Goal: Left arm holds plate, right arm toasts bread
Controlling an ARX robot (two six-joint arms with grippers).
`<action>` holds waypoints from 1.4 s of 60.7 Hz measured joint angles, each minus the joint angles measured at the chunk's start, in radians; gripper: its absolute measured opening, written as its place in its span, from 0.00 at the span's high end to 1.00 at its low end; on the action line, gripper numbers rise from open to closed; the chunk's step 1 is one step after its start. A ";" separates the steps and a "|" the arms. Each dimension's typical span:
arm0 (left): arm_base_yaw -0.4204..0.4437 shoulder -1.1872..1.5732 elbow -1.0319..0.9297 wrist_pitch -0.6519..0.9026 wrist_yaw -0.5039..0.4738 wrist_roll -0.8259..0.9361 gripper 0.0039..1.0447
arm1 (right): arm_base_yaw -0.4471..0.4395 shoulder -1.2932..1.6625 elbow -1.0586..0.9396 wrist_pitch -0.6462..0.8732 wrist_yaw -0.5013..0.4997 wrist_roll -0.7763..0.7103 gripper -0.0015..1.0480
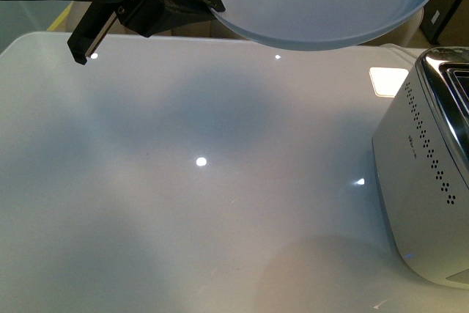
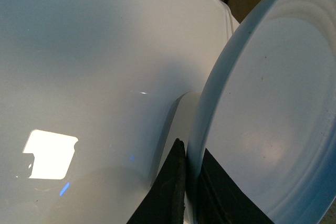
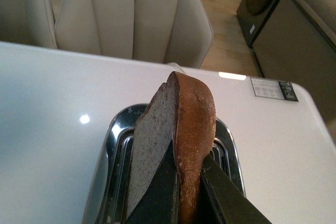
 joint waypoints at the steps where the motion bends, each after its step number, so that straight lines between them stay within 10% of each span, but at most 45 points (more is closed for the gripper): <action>1: 0.000 0.000 0.000 0.000 0.000 0.000 0.97 | 0.000 0.008 0.000 0.000 0.000 0.000 0.97; 85: 0.000 0.000 0.000 0.000 0.001 0.000 0.97 | 0.061 0.153 0.003 -0.054 0.062 -0.039 0.97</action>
